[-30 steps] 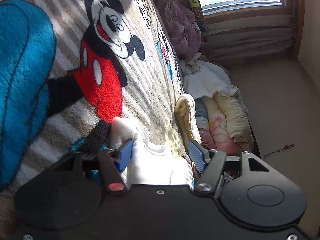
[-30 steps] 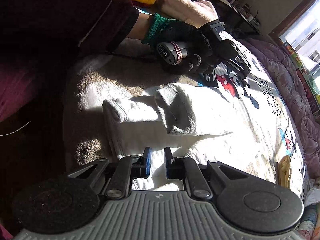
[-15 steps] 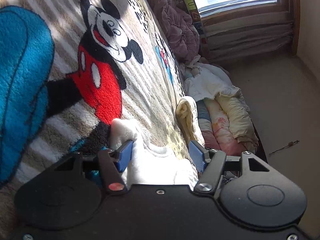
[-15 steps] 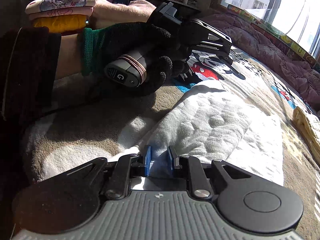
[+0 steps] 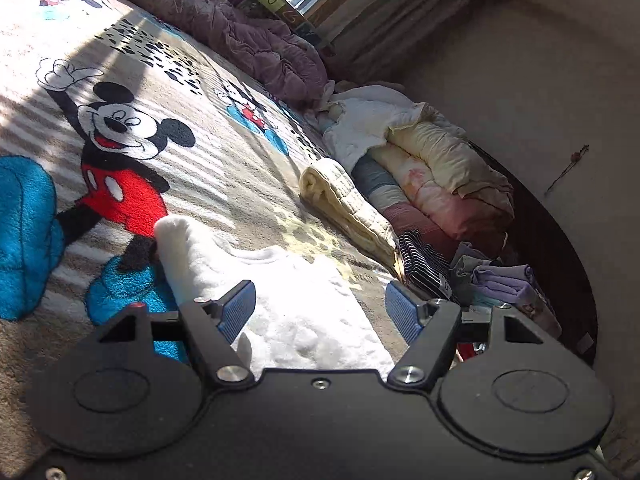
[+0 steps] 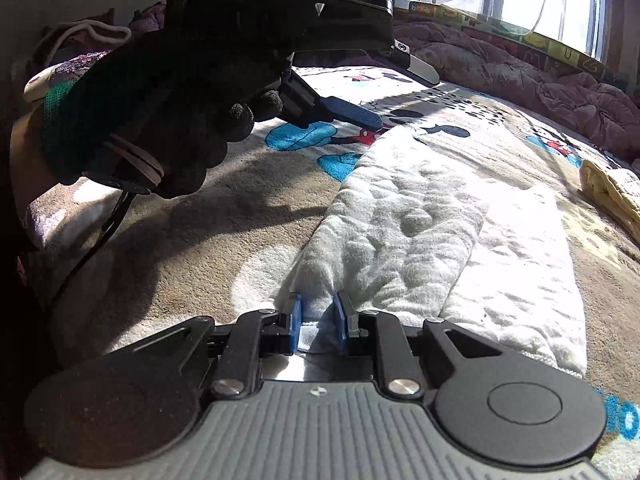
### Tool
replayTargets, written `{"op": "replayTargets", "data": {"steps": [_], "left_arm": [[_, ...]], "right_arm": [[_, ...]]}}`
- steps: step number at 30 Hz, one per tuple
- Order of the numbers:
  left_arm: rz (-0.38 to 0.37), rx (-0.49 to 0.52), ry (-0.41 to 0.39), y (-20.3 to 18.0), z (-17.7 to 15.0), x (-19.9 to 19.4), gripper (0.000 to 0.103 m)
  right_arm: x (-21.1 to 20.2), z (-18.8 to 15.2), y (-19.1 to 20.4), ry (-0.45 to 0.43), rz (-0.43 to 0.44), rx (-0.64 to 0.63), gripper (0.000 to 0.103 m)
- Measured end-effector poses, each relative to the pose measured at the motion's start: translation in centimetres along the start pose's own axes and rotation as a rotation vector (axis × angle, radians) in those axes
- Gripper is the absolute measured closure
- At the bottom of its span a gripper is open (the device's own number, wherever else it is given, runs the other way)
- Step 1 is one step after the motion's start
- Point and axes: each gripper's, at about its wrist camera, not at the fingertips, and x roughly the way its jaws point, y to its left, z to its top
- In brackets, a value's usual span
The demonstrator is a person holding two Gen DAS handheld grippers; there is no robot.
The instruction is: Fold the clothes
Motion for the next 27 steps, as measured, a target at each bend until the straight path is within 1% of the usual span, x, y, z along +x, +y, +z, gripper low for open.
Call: {"op": "replayTargets", "data": {"steps": [2,3,4,5,8,10,12,14,16,17,20,22,23,24,25,27], "left_arm": [[0.119,0.111,0.112,-1.1,-1.8,2.4,0.033],[0.175,0.165,0.162,-1.7,-2.7,3.4,0.04],[0.204,0.211,0.165,-2.2,-3.1,3.8,0.039],[0.232,0.258,0.168,-2.7,-3.6,4.1,0.036],[0.313,0.391,0.174,-4.2,-4.9,5.1,0.035],[0.285,0.376,0.149,-3.5,-5.0,4.6,0.035],[0.248,0.345,0.106,-3.4,-4.6,3.4,0.035],[0.174,0.278,0.063,-3.5,-3.8,1.7,0.035],[0.049,0.138,0.047,-2.7,-3.0,0.6,0.036],[-0.014,0.068,0.039,-2.3,-2.5,0.0,0.036],[-0.2,-0.142,0.018,-1.0,-1.3,-1.6,0.035],[-0.289,-0.249,0.051,0.3,-1.3,-1.3,0.03],[-0.309,-0.29,0.069,0.8,-1.3,-1.2,0.026],[-0.308,-0.322,0.083,1.4,-1.3,-1.0,0.022],[-0.301,-0.341,0.099,1.8,-1.3,-0.7,0.02],[-0.259,-0.332,0.159,2.0,-1.7,0.7,0.018]], "right_arm": [[-0.1,-0.3,-0.3,-0.012,0.009,0.033,0.082],[-0.1,-0.4,-0.5,-0.019,0.013,0.05,0.082],[-0.1,-0.5,-0.7,-0.025,0.018,0.067,0.082],[-0.1,-0.6,-0.8,-0.028,0.019,0.076,0.082],[-0.4,-0.5,-0.6,-0.025,0.014,0.076,0.082],[-0.8,-0.1,-0.2,-0.016,0.006,0.06,0.082],[-1.2,0.3,0.1,-0.007,-0.002,0.045,0.082],[-3.0,0.7,0.7,-0.009,0.02,-0.024,0.082],[-5.3,0.8,0.7,-0.01,0.06,-0.085,0.085],[-6.4,0.8,0.7,-0.01,0.08,-0.116,0.085],[-8.5,1.8,-3.1,-0.055,0.094,-0.055,0.086],[-9.9,2.5,-5.7,-0.085,0.102,-0.012,0.086],[-9.3,3.0,-7.5,-0.095,0.128,0.034,0.085],[-8.6,3.5,-9.3,-0.104,0.155,0.081,0.083],[-7.9,4.0,-11.1,-0.114,0.183,0.128,0.083],[-5.7,4.6,-13.6,-0.104,0.274,0.198,0.083]]}}
